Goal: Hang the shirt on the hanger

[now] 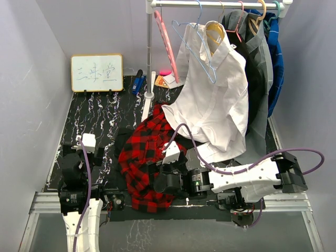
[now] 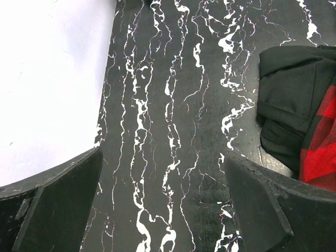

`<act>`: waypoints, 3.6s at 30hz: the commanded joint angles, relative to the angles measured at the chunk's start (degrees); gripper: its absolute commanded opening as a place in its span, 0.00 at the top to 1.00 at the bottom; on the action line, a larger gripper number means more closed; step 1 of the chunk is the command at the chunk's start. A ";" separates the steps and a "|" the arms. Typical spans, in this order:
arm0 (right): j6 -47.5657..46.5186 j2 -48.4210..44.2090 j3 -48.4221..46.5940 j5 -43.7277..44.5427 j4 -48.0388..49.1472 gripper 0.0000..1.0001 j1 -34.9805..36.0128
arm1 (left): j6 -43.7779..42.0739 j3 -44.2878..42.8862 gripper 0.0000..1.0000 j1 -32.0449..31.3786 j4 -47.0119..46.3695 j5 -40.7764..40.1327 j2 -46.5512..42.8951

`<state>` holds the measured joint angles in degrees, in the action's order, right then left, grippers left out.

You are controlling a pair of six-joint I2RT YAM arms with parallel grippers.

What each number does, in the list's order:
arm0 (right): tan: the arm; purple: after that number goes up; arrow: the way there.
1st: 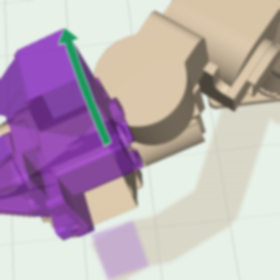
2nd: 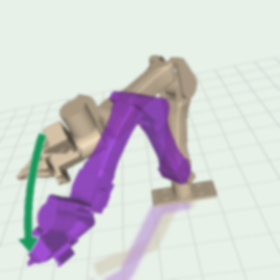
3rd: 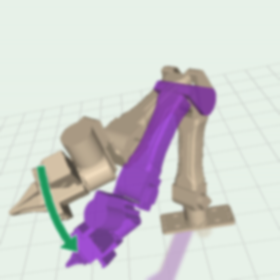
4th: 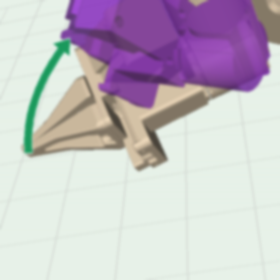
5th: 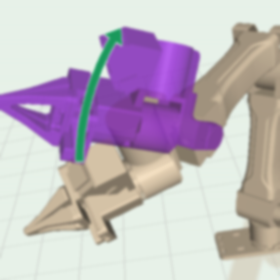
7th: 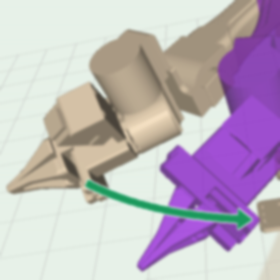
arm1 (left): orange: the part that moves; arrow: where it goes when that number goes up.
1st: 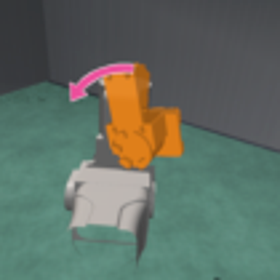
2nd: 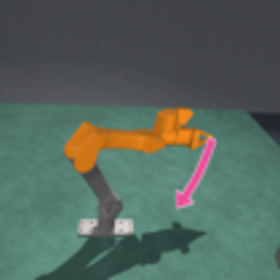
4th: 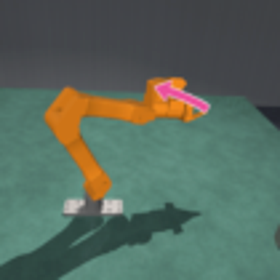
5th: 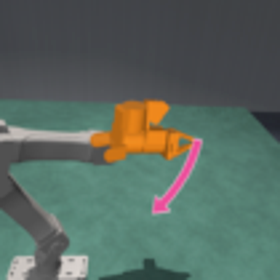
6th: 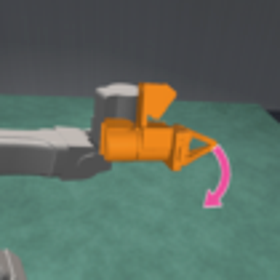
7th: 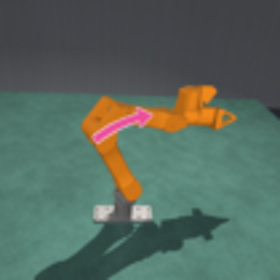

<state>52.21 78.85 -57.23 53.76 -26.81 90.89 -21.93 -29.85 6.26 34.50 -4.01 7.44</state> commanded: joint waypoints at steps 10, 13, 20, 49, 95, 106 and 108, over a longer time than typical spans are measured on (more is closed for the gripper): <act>-21.84 -12.10 11.41 -5.04 26.88 0.01 -0.01 | -0.29 1.48 0.02 0.20 -0.32 -1.05 -0.68; -20.76 -10.14 11.61 -10.25 26.28 0.01 -0.01 | -0.30 1.47 0.02 -0.08 -0.32 -1.09 -0.95; -18.77 -4.86 13.39 -25.27 25.91 0.01 -0.01 | -0.09 1.62 0.02 -0.98 -0.72 -1.56 -1.97; -10.92 17.72 -3.36 -26.29 14.25 0.94 -14.90 | -43.14 -25.54 0.48 -3.71 44.49 45.32 28.25; -30.90 -1.45 -8.03 -38.22 15.16 0.02 -45.37 | -21.15 -23.78 0.02 -5.84 4.86 42.20 33.52; -67.73 -22.89 8.86 -43.45 18.97 0.02 -29.63 | -18.19 -20.14 0.02 -8.70 3.34 29.36 36.90; -72.67 -21.78 7.63 -46.59 16.76 0.02 -29.03 | -16.66 -19.80 0.02 -8.72 3.84 30.31 37.26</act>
<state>-5.13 56.88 -47.11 8.56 -10.68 61.25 -41.93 -50.33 -2.11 38.96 26.52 44.60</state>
